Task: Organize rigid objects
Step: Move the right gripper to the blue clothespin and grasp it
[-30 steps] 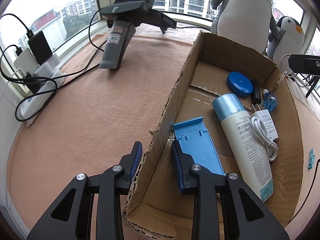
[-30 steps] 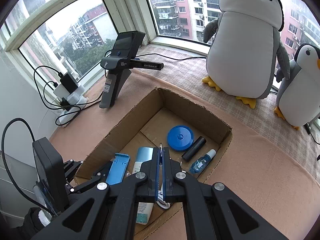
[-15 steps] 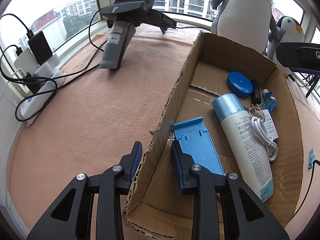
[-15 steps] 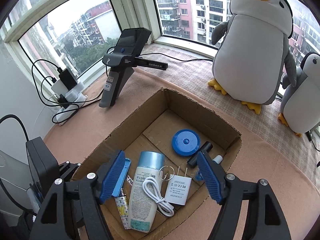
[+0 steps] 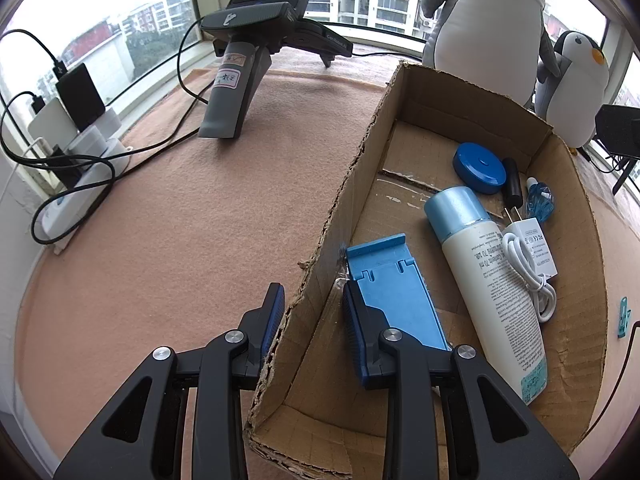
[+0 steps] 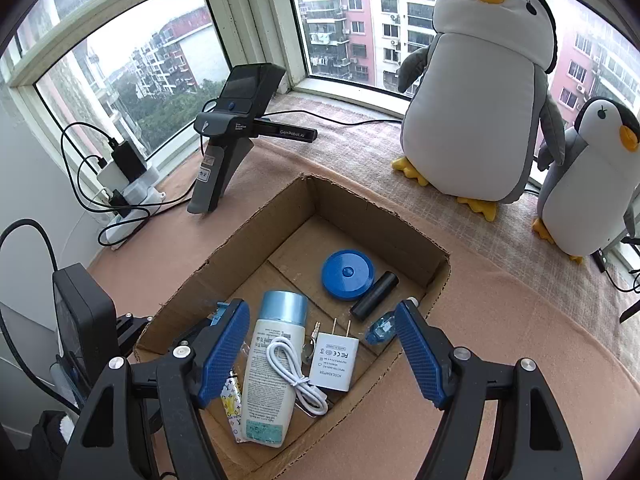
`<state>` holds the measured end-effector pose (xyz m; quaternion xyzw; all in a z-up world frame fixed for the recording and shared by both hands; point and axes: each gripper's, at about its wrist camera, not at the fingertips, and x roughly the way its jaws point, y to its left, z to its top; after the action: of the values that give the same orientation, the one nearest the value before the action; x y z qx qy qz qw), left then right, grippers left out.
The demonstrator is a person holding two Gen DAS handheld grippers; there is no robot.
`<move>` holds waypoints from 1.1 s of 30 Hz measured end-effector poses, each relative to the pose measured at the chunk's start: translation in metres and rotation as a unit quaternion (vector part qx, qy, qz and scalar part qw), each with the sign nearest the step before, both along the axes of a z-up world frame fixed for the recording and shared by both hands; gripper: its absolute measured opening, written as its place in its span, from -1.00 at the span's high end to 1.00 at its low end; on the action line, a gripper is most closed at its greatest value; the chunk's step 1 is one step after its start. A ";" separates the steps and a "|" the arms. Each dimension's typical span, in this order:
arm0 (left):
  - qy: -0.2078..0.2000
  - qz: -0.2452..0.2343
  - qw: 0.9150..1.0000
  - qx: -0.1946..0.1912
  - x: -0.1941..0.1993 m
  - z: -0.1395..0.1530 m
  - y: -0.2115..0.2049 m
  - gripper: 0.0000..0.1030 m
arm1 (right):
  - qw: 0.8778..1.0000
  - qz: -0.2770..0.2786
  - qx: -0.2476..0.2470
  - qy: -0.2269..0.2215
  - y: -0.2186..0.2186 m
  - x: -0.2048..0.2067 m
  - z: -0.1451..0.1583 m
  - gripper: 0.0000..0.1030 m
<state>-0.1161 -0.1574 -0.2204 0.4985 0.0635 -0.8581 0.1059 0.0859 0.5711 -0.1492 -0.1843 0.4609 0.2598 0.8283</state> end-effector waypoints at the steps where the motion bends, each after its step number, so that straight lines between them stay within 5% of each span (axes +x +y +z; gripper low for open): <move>1: 0.000 0.000 1.000 0.000 -0.001 0.000 0.000 0.46 | 1.000 -0.003 0.003 -0.001 -0.004 -0.002 0.003 -0.38; 19: 0.002 -0.005 1.000 -0.006 0.001 0.000 0.003 0.46 | 0.991 -0.125 0.024 -0.035 -0.138 -0.041 0.067 -0.39; 33: 0.004 -0.007 1.000 -0.008 0.001 0.001 0.005 0.46 | 0.961 -0.271 0.038 0.035 -0.247 -0.049 0.017 -0.38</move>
<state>-0.1149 -0.1529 -0.2198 0.4949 0.0534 -0.8611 0.1032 0.0371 0.3239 -0.1325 -0.0116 0.5120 0.0492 0.8575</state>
